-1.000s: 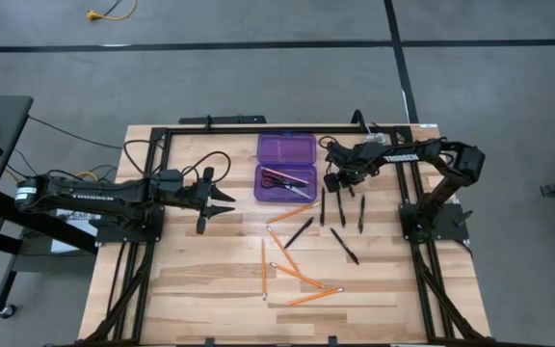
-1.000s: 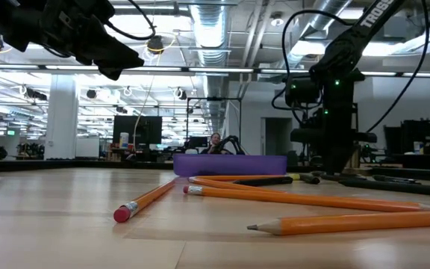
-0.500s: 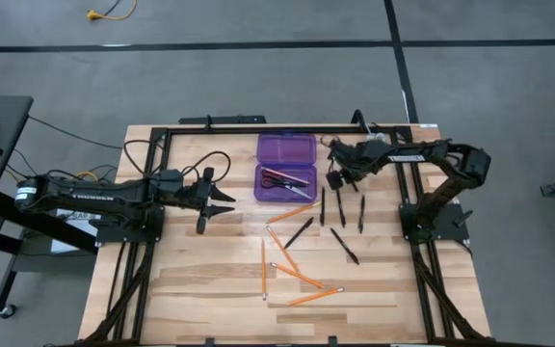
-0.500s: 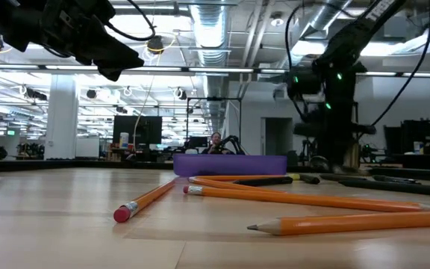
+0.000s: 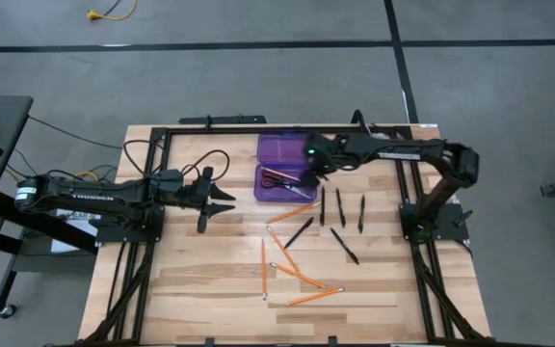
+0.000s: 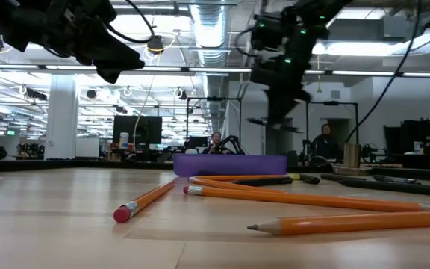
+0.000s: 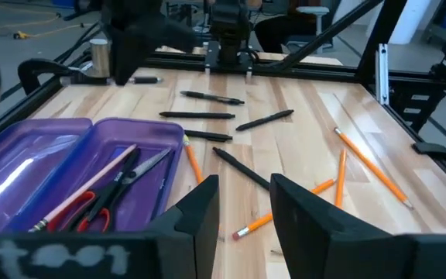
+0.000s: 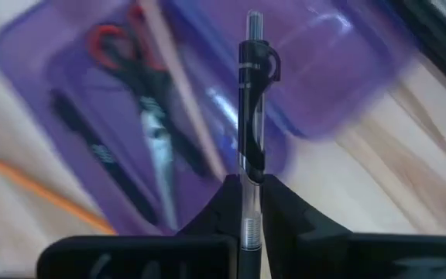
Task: Pick & place school supplies into a supply box
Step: Put the transparent pen into the violet supply box
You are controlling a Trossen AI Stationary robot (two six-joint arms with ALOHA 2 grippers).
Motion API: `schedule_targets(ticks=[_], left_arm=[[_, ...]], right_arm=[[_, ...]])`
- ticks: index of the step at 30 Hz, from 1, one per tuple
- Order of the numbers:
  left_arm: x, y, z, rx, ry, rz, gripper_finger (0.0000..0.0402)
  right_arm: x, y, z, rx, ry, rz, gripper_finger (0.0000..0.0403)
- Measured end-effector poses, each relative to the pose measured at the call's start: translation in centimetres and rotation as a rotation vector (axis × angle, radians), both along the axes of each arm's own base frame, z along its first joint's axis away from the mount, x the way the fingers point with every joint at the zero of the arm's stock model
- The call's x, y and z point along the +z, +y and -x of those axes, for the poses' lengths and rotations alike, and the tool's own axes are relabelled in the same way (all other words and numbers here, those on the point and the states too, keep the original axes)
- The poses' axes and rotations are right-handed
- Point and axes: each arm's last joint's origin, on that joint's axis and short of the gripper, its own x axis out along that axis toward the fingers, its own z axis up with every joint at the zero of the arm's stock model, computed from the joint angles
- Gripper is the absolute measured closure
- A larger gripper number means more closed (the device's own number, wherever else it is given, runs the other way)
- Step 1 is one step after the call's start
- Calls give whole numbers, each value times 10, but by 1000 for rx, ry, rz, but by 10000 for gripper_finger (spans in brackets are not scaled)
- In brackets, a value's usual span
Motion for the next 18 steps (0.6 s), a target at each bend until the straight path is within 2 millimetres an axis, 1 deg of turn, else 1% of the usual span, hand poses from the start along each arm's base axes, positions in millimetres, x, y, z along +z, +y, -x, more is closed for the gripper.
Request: schedule_targets(ticks=[3,5,9,13,18], left_arm=[[0,0,0,4,-1,0,297],[0,0,0,4,-1,0,297],[0,0,0,13,-3,-2,297],[0,1,0,17,-2,-3,297],[0,1,0,16,-2,-6,297]], right_arm=[[0,5,-28,104,5,21,392],[-4,10,-44,171,23,26,392],[-20,13,-70,261,70,20,385],[-39,8,-82,288,146,5,379],[-54,1,-86,287,184,-5,359]])
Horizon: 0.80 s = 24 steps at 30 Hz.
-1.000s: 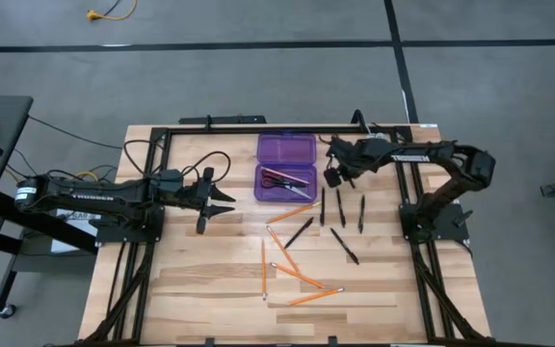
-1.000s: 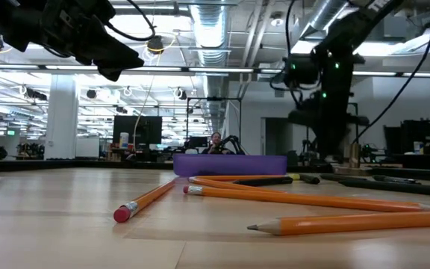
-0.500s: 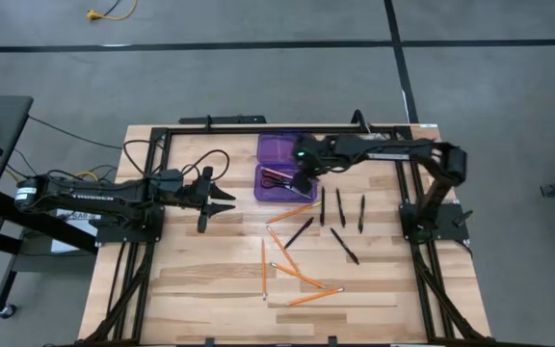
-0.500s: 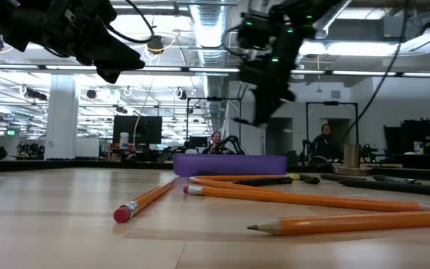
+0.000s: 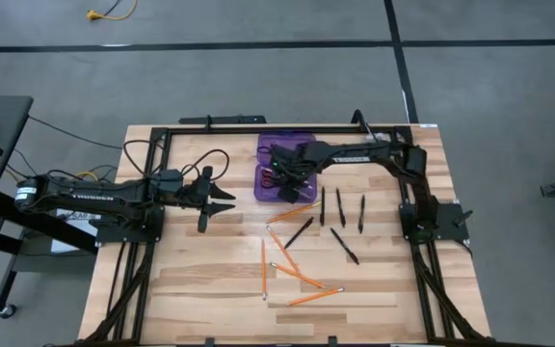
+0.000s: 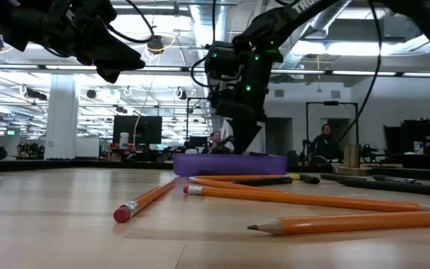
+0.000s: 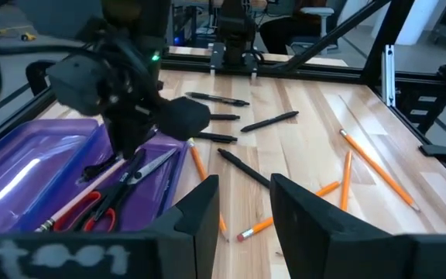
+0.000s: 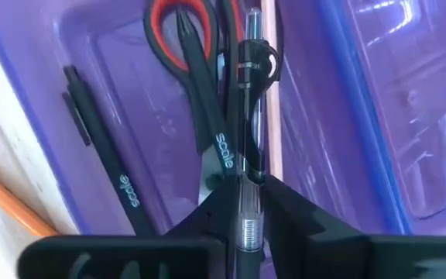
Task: Pick & place school supplies into a supply box
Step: Put the transparent pen into the violet supply box
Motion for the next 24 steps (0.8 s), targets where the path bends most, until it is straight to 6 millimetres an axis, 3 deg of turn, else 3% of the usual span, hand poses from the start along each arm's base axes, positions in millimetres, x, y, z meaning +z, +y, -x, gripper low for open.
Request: schedule_targets(ticks=[8,14,20,24], left_arm=[[0,0,0,-3,0,-4,297],[0,0,0,-5,0,-7,297],[0,0,0,-4,4,-6,297],[0,0,0,-3,4,-6,297]], right_arm=[[-2,0,0,14,11,1,326],[10,1,6,-31,11,9,294],[54,5,28,-208,-22,59,275],[91,12,56,-347,-41,29,273]])
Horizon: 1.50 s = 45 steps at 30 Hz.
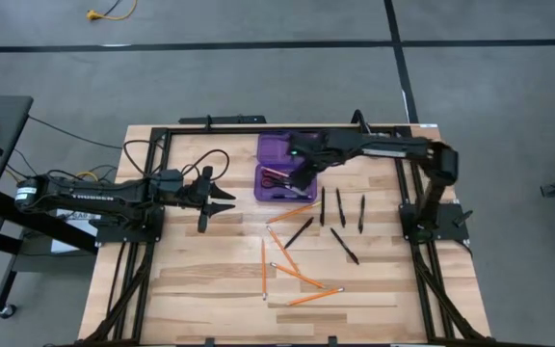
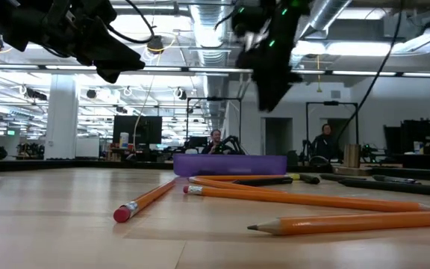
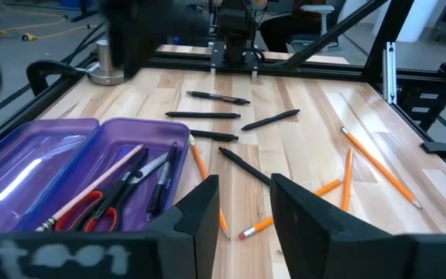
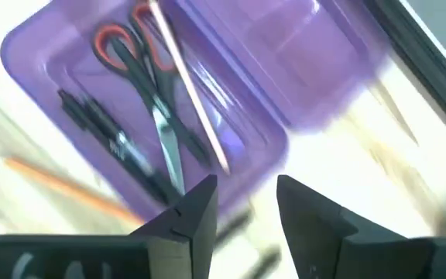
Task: Pick & place school supplies into a supply box
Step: Put the transparent pen into the violet supply box
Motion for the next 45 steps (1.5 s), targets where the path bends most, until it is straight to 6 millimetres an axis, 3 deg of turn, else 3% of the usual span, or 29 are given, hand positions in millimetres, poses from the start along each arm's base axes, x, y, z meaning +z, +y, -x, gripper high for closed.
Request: schedule_targets(ticks=[4,8,19,24,45], left_arm=[[0,0,0,2,-1,5,297],[0,0,0,1,-2,7,297],[0,0,0,0,-4,9,297],[0,0,0,3,-4,22,297],[0,0,0,10,0,62,297]], right_arm=[[22,10,34,-107,35,-36,275],[20,18,69,-206,63,-63,276],[-58,45,146,-519,77,-172,276],[-82,58,154,-580,-1,-262,276],[-117,69,150,-622,131,-297,221]])
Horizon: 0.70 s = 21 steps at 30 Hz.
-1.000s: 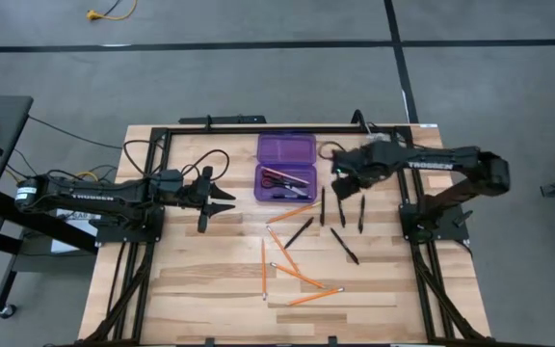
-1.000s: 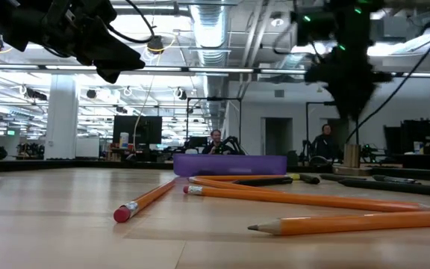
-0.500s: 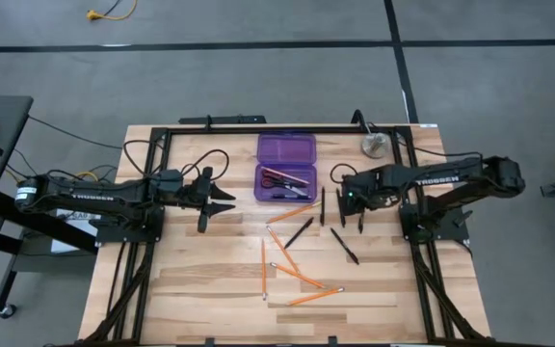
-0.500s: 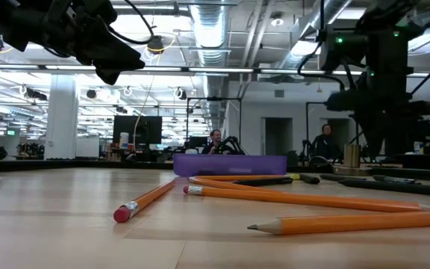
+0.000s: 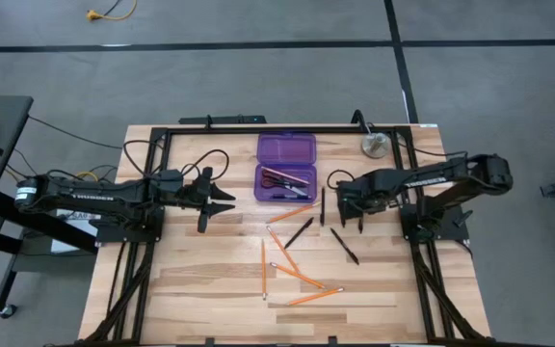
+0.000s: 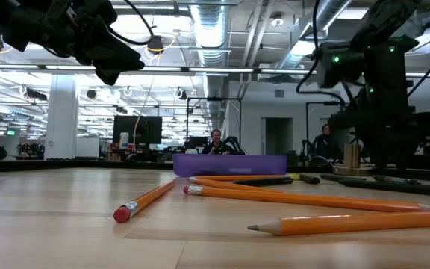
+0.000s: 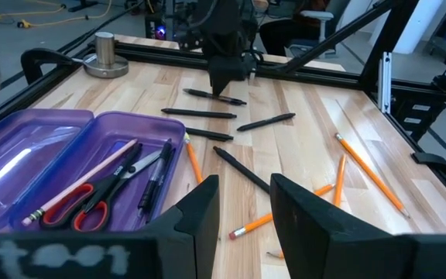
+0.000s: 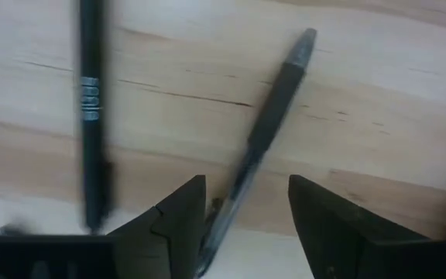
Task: Pick & place school supplies into a supply box
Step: Put the transparent pen into the violet supply box
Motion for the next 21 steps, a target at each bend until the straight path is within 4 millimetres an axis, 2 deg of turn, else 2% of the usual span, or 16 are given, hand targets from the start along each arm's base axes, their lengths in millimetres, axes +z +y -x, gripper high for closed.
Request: schedule_targets(ticks=[8,12,16,21], left_arm=[[0,-1,0,-14,4,3,297],[0,-1,0,-14,4,8,297],[0,-1,0,-14,4,11,297],[0,-1,0,-12,4,17,297]], right_arm=[[-24,-2,-9,30,109,-19,220],[-28,-7,-11,40,115,-44,229],[-27,-14,-9,19,94,-59,251],[-28,-21,-8,11,76,-78,299]])
